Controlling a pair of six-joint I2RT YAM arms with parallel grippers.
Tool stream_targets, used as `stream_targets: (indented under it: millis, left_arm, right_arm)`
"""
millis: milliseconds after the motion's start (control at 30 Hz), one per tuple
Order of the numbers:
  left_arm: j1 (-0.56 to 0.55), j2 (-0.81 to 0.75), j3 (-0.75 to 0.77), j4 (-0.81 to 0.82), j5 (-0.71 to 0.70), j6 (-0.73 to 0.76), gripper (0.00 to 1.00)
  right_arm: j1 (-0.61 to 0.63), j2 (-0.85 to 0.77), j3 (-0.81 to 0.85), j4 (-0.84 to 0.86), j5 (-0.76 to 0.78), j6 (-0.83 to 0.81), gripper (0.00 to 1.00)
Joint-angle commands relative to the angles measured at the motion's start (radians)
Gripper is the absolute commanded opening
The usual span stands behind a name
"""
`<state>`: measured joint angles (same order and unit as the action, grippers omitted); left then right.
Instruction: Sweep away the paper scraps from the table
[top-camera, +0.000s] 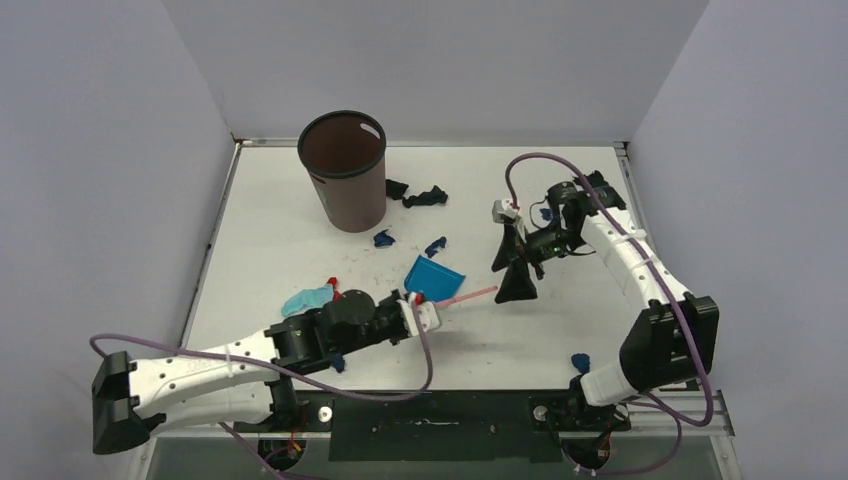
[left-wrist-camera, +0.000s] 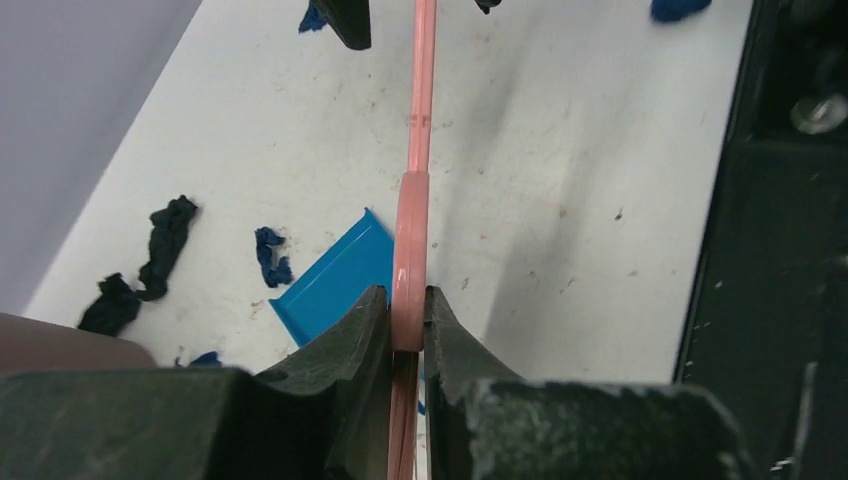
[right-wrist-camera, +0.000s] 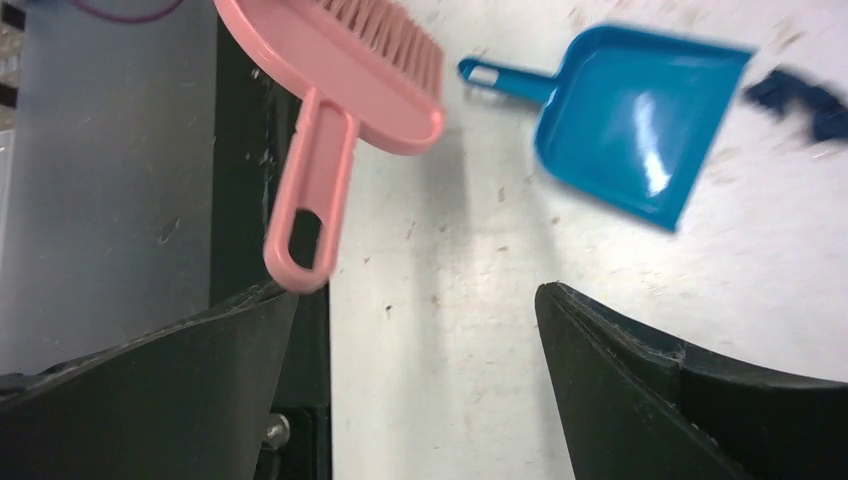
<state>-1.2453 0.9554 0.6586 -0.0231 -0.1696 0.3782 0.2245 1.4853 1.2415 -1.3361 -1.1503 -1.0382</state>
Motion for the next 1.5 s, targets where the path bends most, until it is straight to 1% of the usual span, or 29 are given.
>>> stream_targets:
  millis: [0,67,133,167,200,267,300,400,500,600,700,800,967,1000,1133,1233,1333,1400,1467]
  left_arm:
    - [0.146,-0.155,-0.033,-0.019,0.328,-0.311,0.00]
    - [0.209,-0.210,-0.083,0.051,0.431,-0.426,0.00]
    - [0.262,-0.250,-0.135,0.124,0.508,-0.506,0.00]
    - [0.285,-0.261,-0.158,0.157,0.545,-0.536,0.00]
    - [0.313,-0.267,-0.179,0.192,0.582,-0.563,0.00]
    - [0.342,-0.255,-0.197,0.236,0.643,-0.599,0.00]
    - [0.354,-0.241,-0.194,0.246,0.671,-0.614,0.00]
    - [0.385,-0.202,-0.192,0.299,0.744,-0.656,0.00]
    - [0.420,-0.180,-0.194,0.349,0.788,-0.695,0.00]
    - [0.444,-0.173,-0.213,0.427,0.813,-0.748,0.00]
    - [0.458,-0.158,-0.215,0.455,0.816,-0.773,0.00]
    - [0.464,-0.145,-0.212,0.459,0.820,-0.776,0.00]
    - [0.472,-0.130,-0.216,0.491,0.823,-0.804,0.00]
    - [0.474,-0.126,-0.218,0.499,0.824,-0.808,0.00]
    - [0.485,-0.107,-0.210,0.504,0.835,-0.817,0.00]
    - [0.488,-0.090,-0.205,0.509,0.841,-0.820,0.00]
    - [0.494,-0.072,-0.200,0.522,0.848,-0.828,0.00]
    - [0.505,-0.064,-0.201,0.541,0.854,-0.843,0.00]
    - [0.514,-0.068,-0.206,0.555,0.853,-0.854,0.00]
  right_arm:
    - [-0.009,-0.106,0.168,0.030,-0.123,0.063,0.94]
    - [-0.004,-0.209,0.142,0.265,-0.111,0.298,0.93]
    - [0.019,-0.334,0.018,0.620,-0.044,0.554,0.90]
    - [0.034,-0.385,-0.043,0.747,-0.014,0.618,0.90]
    - [0.039,-0.384,-0.055,0.752,-0.049,0.587,0.90]
    - [0.041,-0.343,-0.031,0.638,-0.142,0.490,0.90]
    - [0.046,-0.340,-0.037,0.623,-0.166,0.486,0.90]
    - [0.065,-0.364,-0.073,0.663,-0.155,0.515,0.91]
    - [0.069,-0.371,-0.100,0.641,-0.114,0.474,0.97]
    - [0.089,-0.378,-0.153,0.644,-0.054,0.453,0.99]
    - [0.110,-0.376,-0.187,0.640,-0.033,0.445,0.92]
    - [0.112,-0.381,-0.208,0.661,-0.063,0.464,0.86]
    - [0.126,-0.368,-0.208,0.680,-0.108,0.508,0.65]
    - [0.126,-0.366,-0.211,0.694,-0.110,0.530,0.63]
    - [0.134,-0.378,-0.234,0.767,-0.116,0.624,0.63]
    - [0.142,-0.378,-0.246,0.792,-0.133,0.669,0.62]
    - [0.150,-0.376,-0.244,0.800,-0.141,0.676,0.56]
    - [0.152,-0.373,-0.244,0.807,-0.148,0.685,0.48]
    - [0.154,-0.375,-0.246,0.807,-0.146,0.685,0.46]
